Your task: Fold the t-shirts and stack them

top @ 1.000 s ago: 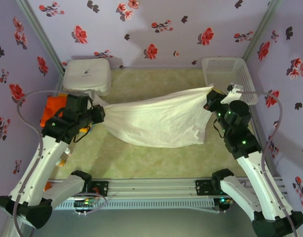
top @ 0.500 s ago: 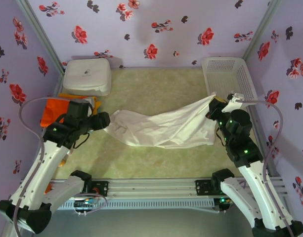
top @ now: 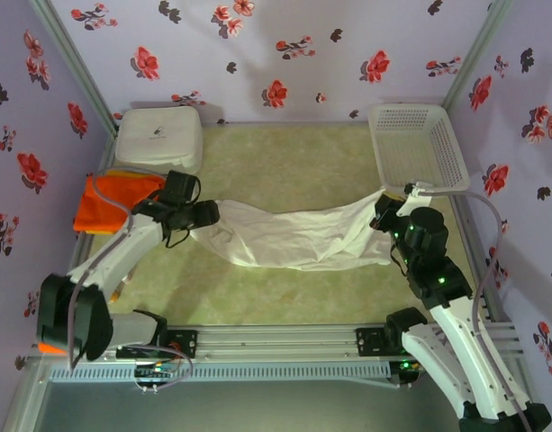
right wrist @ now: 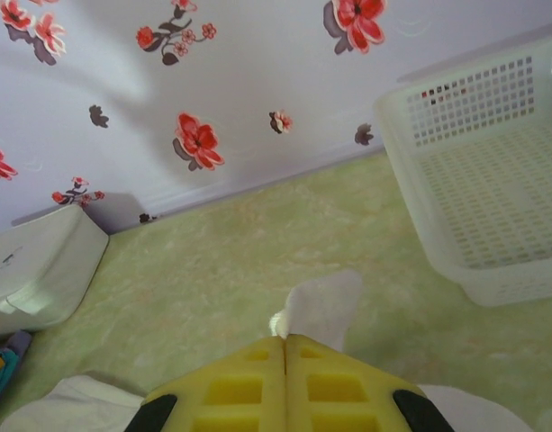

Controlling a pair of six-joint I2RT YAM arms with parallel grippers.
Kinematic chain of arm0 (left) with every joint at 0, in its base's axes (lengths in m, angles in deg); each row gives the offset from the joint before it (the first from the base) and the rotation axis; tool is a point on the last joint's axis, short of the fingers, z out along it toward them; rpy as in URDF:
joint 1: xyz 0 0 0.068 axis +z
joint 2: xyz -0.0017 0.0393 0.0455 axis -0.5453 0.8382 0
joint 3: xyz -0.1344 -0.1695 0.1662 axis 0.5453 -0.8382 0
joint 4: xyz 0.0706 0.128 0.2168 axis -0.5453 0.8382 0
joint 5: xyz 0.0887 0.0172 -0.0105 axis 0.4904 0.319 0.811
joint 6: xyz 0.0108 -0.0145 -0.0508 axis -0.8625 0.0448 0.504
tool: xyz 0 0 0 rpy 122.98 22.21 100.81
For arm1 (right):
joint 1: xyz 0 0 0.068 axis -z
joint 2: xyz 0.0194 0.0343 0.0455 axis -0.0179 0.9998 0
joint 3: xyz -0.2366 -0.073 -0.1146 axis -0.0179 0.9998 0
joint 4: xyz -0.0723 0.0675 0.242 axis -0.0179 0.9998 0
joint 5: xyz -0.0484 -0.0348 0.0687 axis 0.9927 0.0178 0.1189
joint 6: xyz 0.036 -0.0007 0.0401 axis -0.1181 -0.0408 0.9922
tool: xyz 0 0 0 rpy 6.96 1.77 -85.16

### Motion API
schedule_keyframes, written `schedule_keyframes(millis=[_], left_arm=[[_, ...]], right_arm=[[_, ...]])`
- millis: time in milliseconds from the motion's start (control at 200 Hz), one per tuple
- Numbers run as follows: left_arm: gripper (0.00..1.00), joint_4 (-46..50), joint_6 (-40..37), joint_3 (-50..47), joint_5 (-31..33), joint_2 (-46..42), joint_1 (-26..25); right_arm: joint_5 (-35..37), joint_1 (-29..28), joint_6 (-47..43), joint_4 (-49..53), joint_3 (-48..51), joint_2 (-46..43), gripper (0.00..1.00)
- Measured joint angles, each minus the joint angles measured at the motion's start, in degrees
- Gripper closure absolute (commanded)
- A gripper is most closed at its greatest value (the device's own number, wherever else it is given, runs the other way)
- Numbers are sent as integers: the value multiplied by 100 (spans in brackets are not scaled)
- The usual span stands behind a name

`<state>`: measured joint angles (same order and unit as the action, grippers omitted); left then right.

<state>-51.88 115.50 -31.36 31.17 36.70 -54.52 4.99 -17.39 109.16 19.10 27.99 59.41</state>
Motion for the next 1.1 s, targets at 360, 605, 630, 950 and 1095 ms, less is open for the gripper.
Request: schedule_keyframes(millis=[360, 605, 630, 950, 1095], left_arm=[[61, -946, 387, 107, -503, 1292, 33], [98, -1231, 538, 254, -634, 1545, 39], [99, -1228, 529, 269, -634, 1541, 44], [100, -68, 79, 848, -479, 20, 136], [100, 566, -52, 905, -251, -1373, 136]], right_arm=[[59, 0, 179, 4, 35, 271, 100], [295, 0, 190, 68, -4, 284, 100], [343, 0, 192, 92, -17, 284, 100], [787, 4, 275, 481, -293, 236, 100], [1012, 4, 284, 612, -306, -20, 100]])
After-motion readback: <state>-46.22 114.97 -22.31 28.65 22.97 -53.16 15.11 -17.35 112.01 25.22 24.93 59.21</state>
